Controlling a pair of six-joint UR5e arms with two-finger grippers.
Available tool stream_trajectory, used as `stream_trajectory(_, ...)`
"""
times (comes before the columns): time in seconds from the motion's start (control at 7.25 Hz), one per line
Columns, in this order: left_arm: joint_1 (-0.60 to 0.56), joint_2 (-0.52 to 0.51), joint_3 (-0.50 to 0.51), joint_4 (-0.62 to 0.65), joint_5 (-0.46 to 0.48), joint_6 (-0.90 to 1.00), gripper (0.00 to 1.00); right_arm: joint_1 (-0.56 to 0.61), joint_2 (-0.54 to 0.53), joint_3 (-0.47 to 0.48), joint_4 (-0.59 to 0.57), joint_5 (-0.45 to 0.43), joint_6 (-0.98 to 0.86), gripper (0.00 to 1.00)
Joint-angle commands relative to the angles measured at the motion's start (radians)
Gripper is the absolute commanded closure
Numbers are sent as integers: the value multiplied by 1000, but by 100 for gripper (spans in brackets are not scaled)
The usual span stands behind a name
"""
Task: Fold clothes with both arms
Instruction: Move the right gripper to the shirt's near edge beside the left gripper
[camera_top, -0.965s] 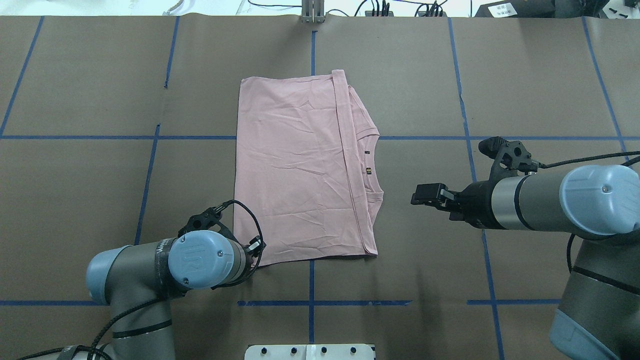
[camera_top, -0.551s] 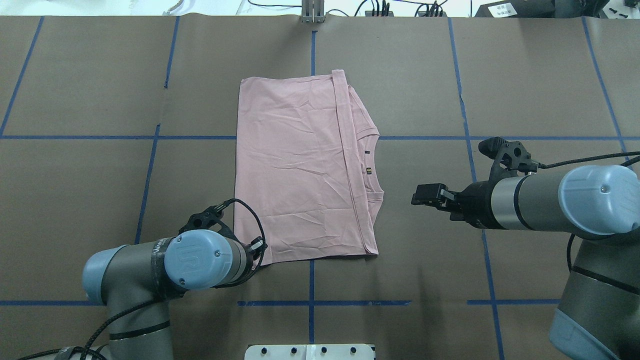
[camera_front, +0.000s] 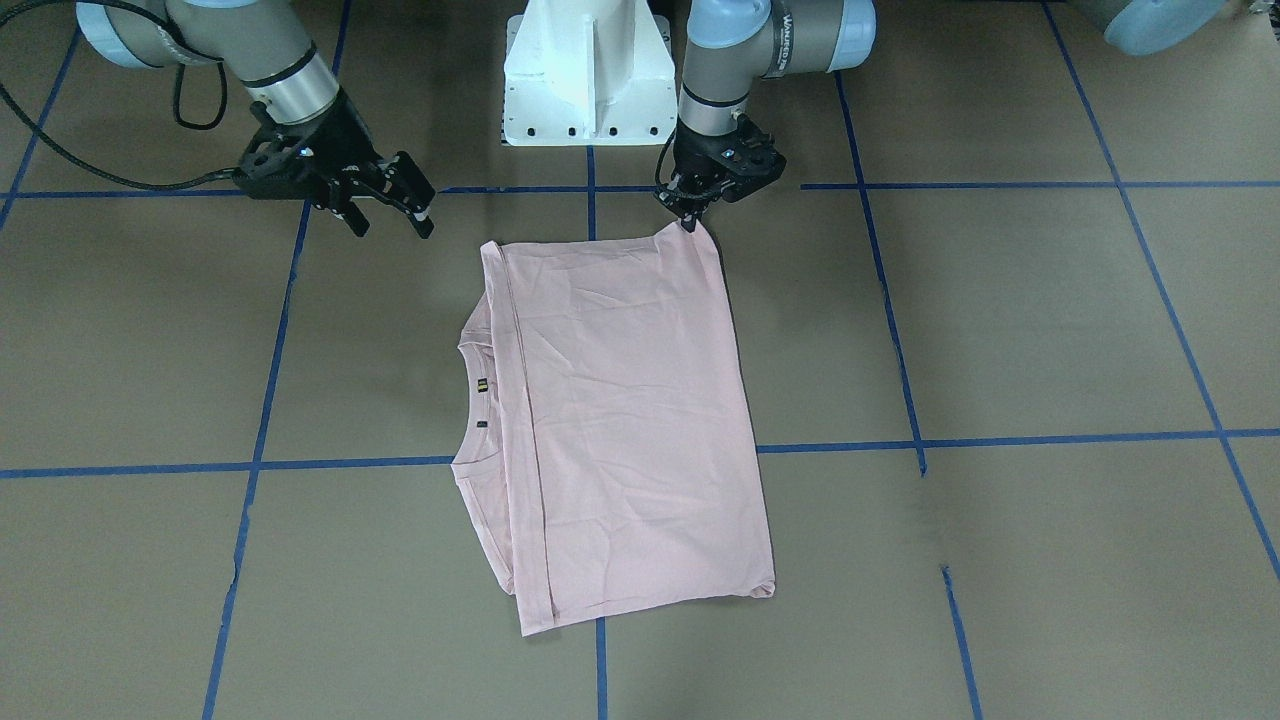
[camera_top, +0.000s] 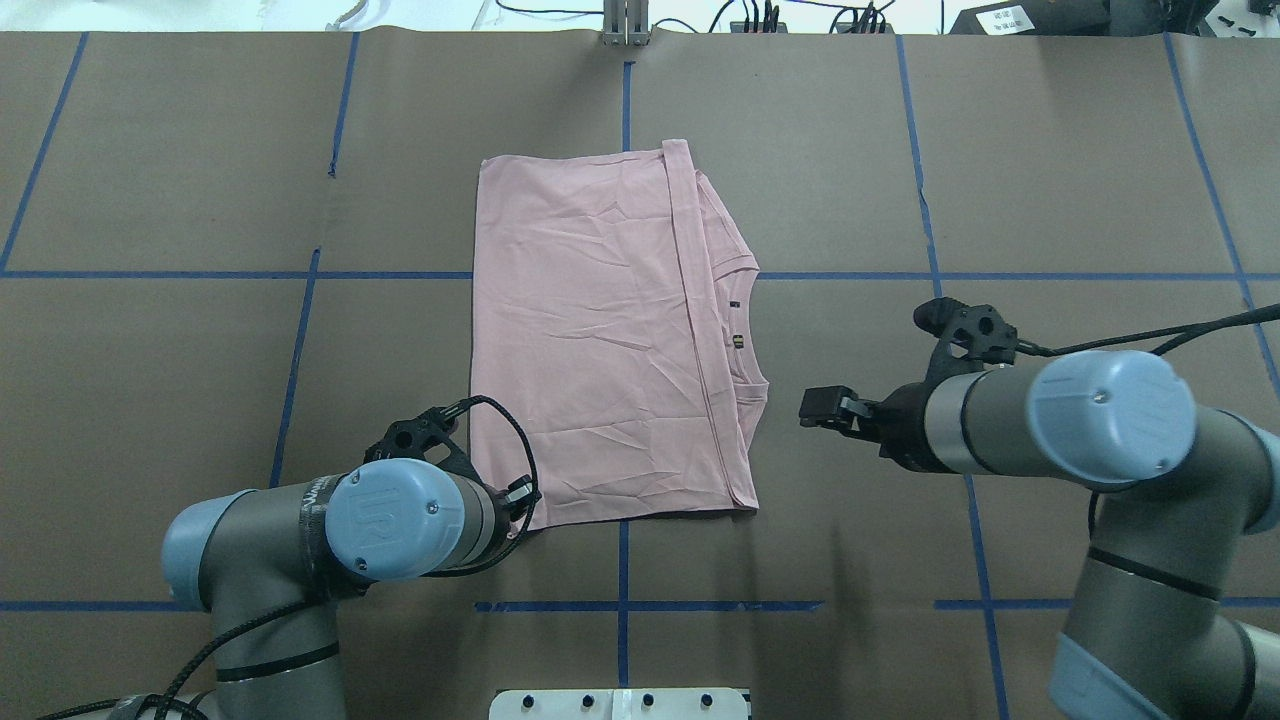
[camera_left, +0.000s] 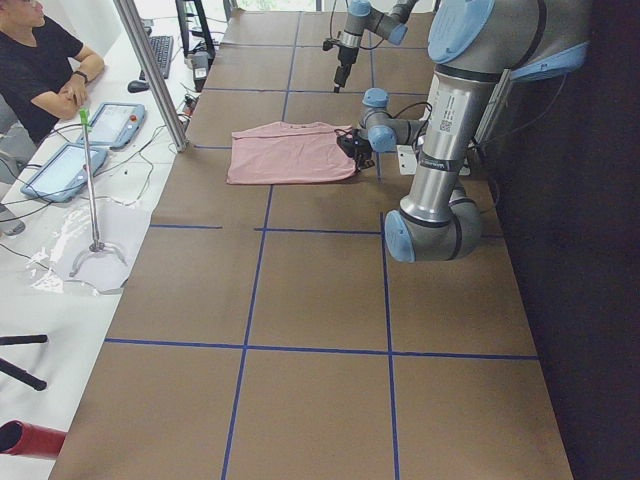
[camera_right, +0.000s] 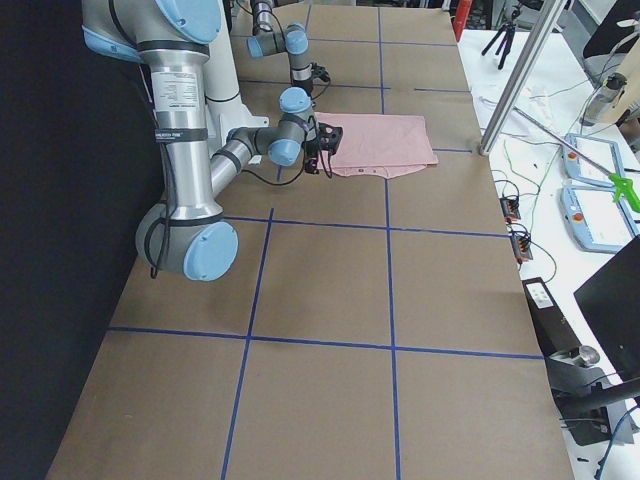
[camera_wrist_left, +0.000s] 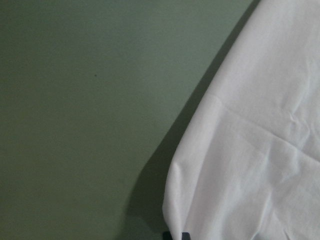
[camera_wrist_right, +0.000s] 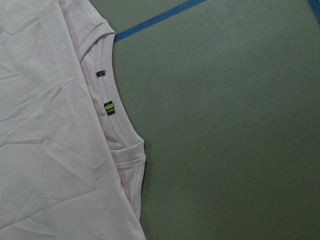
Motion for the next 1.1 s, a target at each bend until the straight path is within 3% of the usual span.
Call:
stream_trajectory(0.0, 0, -4, -1, -3, -1, 7, 100, -73, 265, -133, -257, -40, 116, 0)
stream_trajectory(0.69, 0, 0, 1, -4, -1, 12, 100, -137, 308, -287, -249, -56, 166, 0)
stream_trajectory(0.96, 0, 0, 1, -4, 1, 12, 100, -127, 306, -295, -250, -60, 160, 0)
